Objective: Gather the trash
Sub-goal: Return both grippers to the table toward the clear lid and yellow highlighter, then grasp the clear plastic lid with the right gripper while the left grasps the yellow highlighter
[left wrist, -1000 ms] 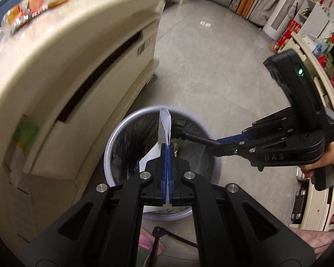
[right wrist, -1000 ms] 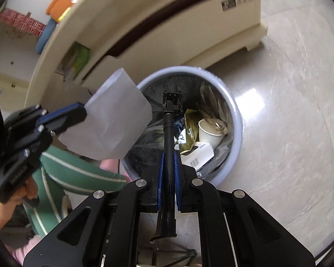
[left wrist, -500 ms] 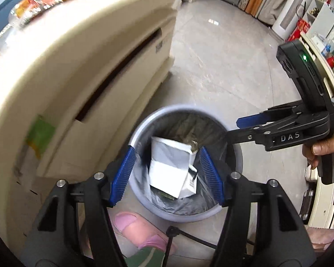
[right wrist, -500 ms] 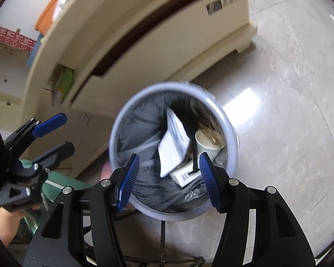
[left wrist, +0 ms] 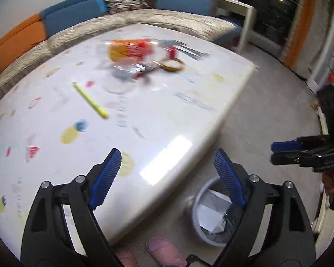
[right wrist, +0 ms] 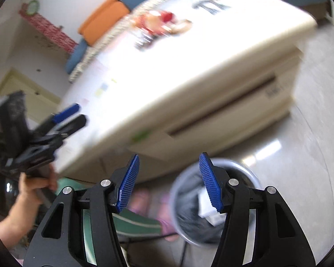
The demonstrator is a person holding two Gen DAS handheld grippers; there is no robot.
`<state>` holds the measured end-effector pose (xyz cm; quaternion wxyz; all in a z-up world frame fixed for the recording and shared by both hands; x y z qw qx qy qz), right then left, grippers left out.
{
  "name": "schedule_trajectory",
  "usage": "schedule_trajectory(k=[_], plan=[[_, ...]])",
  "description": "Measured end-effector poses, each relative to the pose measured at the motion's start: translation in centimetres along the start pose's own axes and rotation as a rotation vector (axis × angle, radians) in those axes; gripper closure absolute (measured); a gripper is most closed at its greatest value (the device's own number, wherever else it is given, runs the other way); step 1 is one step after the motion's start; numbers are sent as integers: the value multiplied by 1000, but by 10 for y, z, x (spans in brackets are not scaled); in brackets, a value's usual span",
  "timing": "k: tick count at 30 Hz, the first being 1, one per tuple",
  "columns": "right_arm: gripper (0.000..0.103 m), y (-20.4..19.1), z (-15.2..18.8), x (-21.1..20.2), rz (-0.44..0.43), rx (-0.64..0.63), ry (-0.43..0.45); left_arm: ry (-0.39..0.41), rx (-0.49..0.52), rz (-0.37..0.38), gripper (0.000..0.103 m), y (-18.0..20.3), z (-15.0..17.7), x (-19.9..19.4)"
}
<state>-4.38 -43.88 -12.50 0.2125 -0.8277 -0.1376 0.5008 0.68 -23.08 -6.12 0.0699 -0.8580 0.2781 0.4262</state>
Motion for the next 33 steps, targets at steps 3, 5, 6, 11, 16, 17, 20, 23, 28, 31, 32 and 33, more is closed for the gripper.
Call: schedule_trajectory(k=[3, 5, 6, 11, 16, 17, 20, 23, 28, 31, 32, 33], plan=[[45, -27, -32, 7, -58, -19, 10, 21, -87, -54, 16, -34, -13, 0], [45, -46, -52, 14, -79, -40, 7, 28, -150, -92, 13, -56, -22, 2], [45, -55, -63, 20, -85, -50, 4, 31, -182, -99, 13, -66, -26, 4], [46, -85, -112, 49, -113, -42, -16, -3, -312, -107, 12, -108, -40, 26], [48, -91, -153, 82, -146, 36, -31, -41, -388, -137, 12, -133, -51, 52], [48, -90, -160, 88, -156, 63, -36, -51, -395, -147, 12, -137, -52, 58], [48, -78, -175, 105, -184, 148, -30, -73, -382, -184, 13, -144, -60, 76], [48, -73, -190, 121, -191, 183, -37, -82, -347, -204, 14, -146, -68, 89], [48, -72, -206, 142, -166, 170, -59, -120, -316, -209, 26, -145, -72, 108], [51, -71, -214, 152, -162, 165, -67, -127, -309, -227, 30, -145, -71, 114], [52, -71, -217, 155, -156, 163, -70, -135, -299, -238, 31, -144, -71, 115], [53, -71, -219, 158, -159, 168, -70, -136, -285, -245, 33, -143, -72, 116]])
Point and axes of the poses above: each gripper's, at about its wrist camera, not at the fingertips, and x roughly the way its jaws point, y to its right, z to its underside, the point moved 5 cm from there along x, roughly the way its jaws point, and after that the axes turned 4 degrees about z, right-handed, at the moved point
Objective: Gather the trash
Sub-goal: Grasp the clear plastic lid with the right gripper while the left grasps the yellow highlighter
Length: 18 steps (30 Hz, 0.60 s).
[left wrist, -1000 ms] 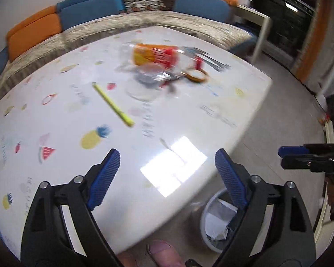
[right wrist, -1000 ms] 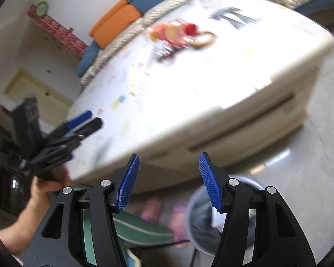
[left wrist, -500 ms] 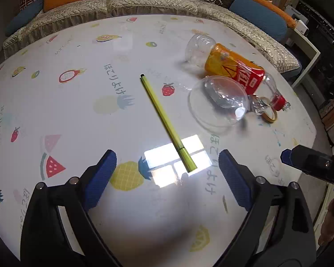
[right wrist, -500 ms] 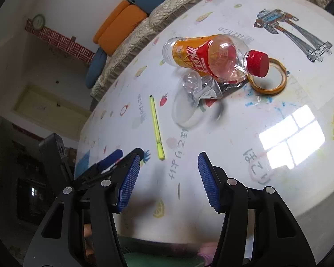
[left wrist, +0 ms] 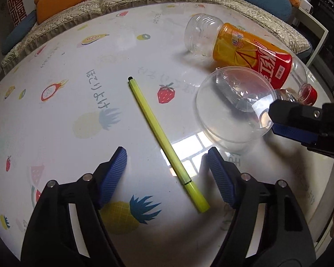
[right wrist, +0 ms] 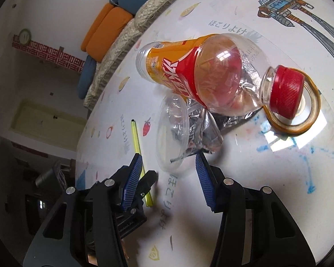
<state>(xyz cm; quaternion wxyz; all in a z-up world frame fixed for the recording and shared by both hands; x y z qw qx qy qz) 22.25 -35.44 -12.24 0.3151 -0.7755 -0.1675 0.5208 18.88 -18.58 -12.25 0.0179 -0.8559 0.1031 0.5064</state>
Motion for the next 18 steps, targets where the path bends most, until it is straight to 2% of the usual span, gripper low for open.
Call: schedule_trajectory(k=[4, 6, 8, 9, 10, 11, 18], plan=[[60, 0, -7, 10, -2, 7, 2, 1, 23, -6, 38, 5, -5, 1], [69, 0, -11, 13, 6, 13, 9, -1, 28, -7, 38, 6, -6, 3], [79, 2, -14, 15, 2, 28, 12, 2, 38, -2, 43, 7, -9, 3], [84, 2, -16, 17, 3, 30, 9, 9, 50, 5, 58, 9, -9, 2], [85, 2, -16, 18, 10, 26, 8, 12, 64, 10, 88, 11, -10, 2], [90, 2, -15, 18, 13, 20, 7, 8, 77, 12, 94, 14, -11, 1], [96, -5, -3, 3, -35, -2, 31, 11, 50, 64, 97, 8, -7, -2]])
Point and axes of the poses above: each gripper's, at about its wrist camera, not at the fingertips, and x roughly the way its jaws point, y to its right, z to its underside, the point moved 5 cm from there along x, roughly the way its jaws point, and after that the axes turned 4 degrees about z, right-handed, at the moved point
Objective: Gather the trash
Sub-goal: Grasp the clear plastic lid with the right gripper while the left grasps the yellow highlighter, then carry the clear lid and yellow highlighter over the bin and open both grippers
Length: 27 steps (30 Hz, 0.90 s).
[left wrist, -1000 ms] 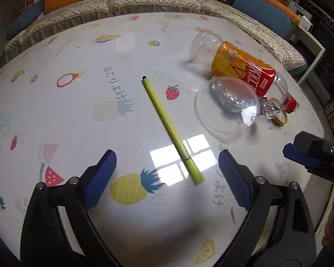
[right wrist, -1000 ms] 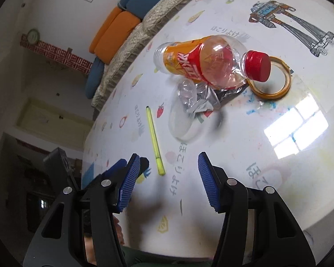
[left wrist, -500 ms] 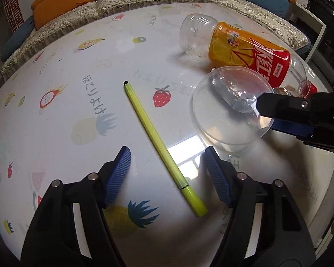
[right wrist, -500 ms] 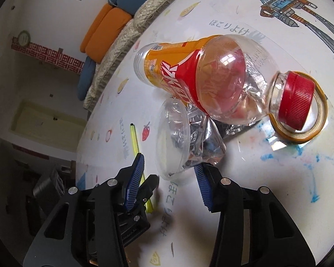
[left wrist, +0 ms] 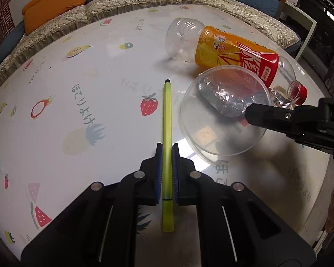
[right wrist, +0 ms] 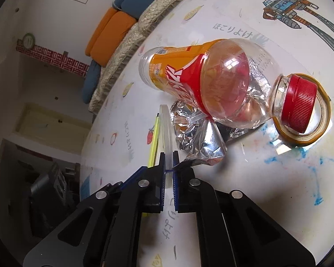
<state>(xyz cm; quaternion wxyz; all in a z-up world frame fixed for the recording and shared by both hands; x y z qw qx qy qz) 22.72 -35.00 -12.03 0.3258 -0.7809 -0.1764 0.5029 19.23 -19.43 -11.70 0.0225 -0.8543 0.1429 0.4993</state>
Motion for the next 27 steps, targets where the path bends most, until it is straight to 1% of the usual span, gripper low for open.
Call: schedule_trajectory(k=[5, 11, 18, 23, 27], plan=[[97, -13, 7, -13, -35, -23, 11, 34, -11, 22, 97, -8, 4, -17], [97, -31, 10, -33, -35, -51, 34, 76, 0, 28, 97, -12, 0, -50], [97, -47, 20, -76, -32, -89, 77, 133, 16, 31, 97, -11, 1, -91], [97, -47, 33, -110, -14, -109, 106, 165, 60, 47, 97, 2, 8, -118], [97, -38, 53, -141, -9, -115, 127, 187, 102, 86, 97, 21, 17, -138]])
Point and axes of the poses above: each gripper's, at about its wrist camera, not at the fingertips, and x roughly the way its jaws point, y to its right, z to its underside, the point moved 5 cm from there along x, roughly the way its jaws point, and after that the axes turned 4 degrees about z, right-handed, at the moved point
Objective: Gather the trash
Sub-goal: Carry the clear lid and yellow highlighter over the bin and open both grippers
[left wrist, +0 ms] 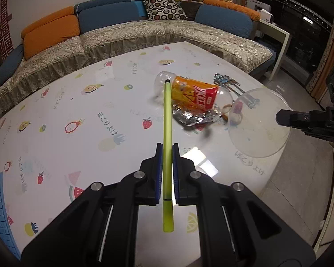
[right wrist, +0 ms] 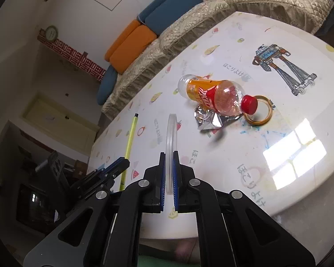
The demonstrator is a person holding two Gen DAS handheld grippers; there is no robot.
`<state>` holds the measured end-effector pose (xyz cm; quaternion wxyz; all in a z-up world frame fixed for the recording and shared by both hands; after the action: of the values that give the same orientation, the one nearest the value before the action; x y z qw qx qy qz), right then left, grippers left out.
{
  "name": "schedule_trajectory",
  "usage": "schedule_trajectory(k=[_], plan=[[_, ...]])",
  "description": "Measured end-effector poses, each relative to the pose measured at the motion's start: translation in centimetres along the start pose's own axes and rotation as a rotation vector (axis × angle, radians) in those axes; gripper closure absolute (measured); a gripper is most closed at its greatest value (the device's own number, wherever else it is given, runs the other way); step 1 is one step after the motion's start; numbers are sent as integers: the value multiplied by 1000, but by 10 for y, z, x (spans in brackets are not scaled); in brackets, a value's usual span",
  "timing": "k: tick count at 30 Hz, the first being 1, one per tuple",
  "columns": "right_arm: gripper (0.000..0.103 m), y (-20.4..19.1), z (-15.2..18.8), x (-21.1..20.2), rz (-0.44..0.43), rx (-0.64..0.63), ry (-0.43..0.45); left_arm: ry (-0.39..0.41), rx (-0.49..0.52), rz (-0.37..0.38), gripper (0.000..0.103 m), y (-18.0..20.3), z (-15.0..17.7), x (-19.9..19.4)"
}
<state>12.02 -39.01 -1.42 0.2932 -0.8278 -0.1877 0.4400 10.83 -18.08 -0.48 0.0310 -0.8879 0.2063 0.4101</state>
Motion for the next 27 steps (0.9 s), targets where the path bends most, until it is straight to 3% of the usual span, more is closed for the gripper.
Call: schedule_trajectory(k=[11, 20, 27], plan=[[97, 44, 75, -81, 53, 38, 26, -12, 143, 182, 97, 95, 39, -30], [97, 114, 152, -124, 114, 158, 29, -142, 206, 333, 97, 165, 110, -13], [97, 161, 200, -131, 147, 255, 8, -229, 303, 372, 97, 213, 167, 6]])
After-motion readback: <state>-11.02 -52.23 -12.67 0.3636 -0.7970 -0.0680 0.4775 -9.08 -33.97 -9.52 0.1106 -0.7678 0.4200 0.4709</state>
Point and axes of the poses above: each gripper's, at about its wrist camera, not at the fingertips, and x roughly the way its jaws point, y to its right, z to its underside, the point moved 5 cm from there along x, roughly the way its jaws point, and after that the axes turned 4 degrees about z, right-handed, at the moved point
